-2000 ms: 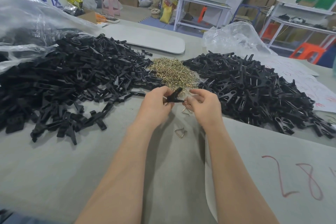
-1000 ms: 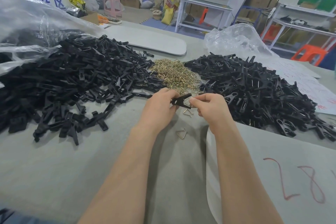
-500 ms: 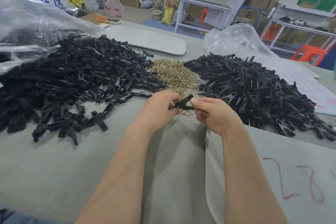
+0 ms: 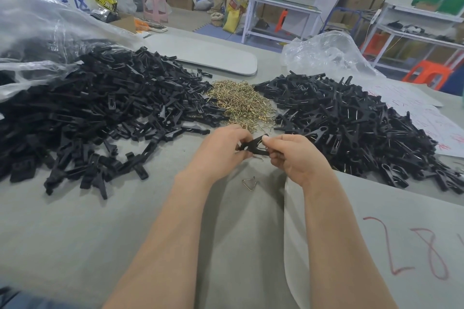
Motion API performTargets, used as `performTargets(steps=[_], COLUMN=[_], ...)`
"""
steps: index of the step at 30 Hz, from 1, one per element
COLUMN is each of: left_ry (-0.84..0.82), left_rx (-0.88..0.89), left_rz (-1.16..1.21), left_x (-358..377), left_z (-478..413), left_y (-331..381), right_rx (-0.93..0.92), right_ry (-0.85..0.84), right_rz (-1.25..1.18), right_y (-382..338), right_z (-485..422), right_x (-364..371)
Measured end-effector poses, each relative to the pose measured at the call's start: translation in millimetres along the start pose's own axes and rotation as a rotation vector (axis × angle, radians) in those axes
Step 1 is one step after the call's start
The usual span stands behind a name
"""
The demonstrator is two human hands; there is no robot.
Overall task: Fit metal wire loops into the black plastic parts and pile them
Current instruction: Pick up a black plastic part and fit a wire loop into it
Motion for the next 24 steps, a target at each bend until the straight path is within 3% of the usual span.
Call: performTargets(steps=[9, 19, 24], left_ry=[0.026, 0.020, 0.103], left_rx=[0.015, 0.049, 0.094], left_rz=[0.106, 0.130, 0.308], left_x=[-5, -2, -9], left_z=[4, 3, 2], left_y=[3, 8, 16], right_rx=[0.042, 0.093, 0.138], right_ry=[-0.238, -0.269, -0.315], right_rz=[-0.259, -0.340, -0.459], right_y=[4, 9, 12], right_z=[5, 3, 4], right_x=[7, 4, 18])
Point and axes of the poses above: each hand's wrist, its own z-axis away from the middle knuckle, its own x-axis out of the palm, y = z × x, the point moved 6 cm from there along -z, towards the middle knuckle, and after that the axes turned 14 degrees about z, right-handed, at the moved point
